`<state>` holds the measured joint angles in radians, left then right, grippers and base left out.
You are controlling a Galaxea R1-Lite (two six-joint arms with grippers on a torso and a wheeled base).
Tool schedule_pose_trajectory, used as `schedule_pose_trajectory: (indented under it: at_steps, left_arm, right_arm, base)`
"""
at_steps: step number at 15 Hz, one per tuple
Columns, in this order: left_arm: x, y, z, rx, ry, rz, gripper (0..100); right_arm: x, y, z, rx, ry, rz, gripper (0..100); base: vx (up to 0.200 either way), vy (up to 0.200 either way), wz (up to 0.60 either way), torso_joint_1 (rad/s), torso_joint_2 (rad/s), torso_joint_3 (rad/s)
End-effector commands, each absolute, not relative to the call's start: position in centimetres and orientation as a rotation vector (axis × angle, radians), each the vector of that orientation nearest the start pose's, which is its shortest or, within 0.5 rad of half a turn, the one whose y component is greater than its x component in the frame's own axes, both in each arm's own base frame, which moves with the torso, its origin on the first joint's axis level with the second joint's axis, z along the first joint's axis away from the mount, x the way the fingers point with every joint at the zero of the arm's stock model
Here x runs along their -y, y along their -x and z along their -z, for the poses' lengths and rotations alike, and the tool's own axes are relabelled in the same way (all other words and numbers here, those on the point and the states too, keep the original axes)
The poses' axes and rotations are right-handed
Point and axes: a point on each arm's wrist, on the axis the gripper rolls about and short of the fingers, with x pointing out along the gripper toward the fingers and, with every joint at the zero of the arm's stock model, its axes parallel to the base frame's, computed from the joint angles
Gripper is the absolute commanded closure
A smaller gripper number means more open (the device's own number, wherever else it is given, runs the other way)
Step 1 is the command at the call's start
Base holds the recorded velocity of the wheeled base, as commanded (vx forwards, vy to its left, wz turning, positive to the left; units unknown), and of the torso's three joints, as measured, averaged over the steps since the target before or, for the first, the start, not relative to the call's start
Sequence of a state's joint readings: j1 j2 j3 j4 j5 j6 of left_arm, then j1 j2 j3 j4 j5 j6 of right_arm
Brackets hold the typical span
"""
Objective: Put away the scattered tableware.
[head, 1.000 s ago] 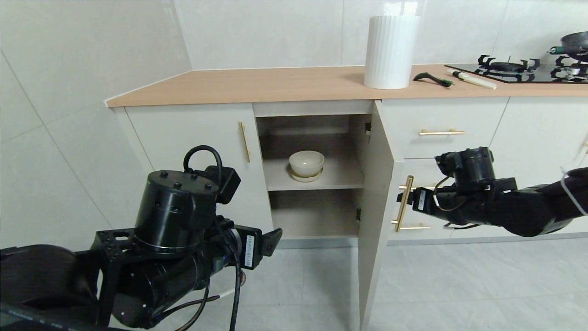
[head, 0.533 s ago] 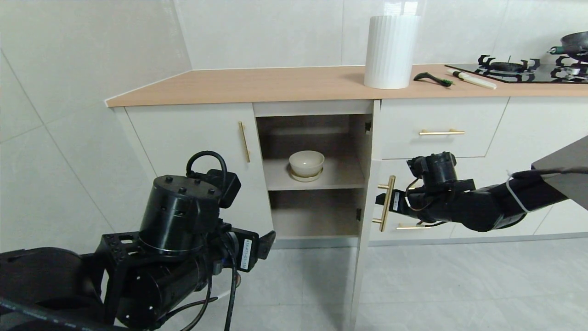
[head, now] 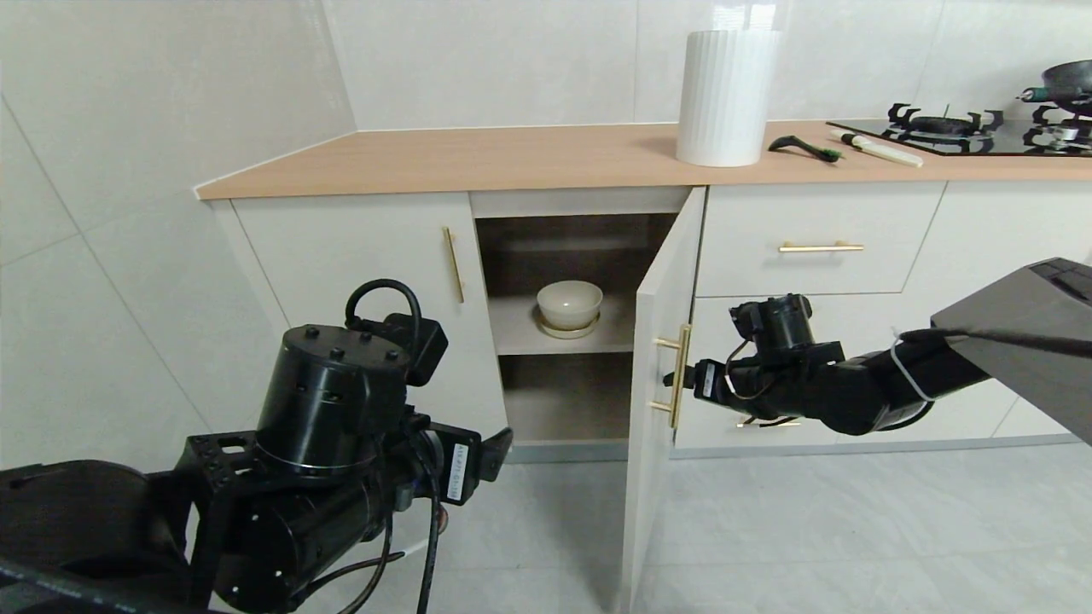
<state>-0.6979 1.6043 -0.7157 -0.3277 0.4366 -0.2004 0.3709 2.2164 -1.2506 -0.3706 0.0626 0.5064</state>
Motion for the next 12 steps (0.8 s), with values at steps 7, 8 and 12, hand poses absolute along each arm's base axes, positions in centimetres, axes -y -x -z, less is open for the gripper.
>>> schedule_pose_trajectory:
  at_steps: [7, 8, 12]
  left_arm:
    - [15.6, -20.1, -17.4, -0.443, -0.088, 0.213, 0]
    - [15.5, -20.0, -17.7, -0.433, -0.091, 0.215, 0]
    - [14.6, -18.9, -20.0, -0.354, -0.063, 0.226, 0]
  right_arm:
    - [-16.6, -40.0, -6.9, -0.693, -0.403, -0.269, 0]
    - [-16.9, -40.2, -6.9, -0.685, -0.425, -0.268, 0]
    - [-18.7, -42.0, -7.8, -0.613, -0.604, -0.209, 0]
  base:
    - [0.143, 0.0, 0.0, 0.001, 0.0, 0.002]
    - [0.0, 0.0, 0.0, 0.0, 0.0, 0.0]
    - [0.0, 0.0, 0.0, 0.0, 0.0, 0.0]
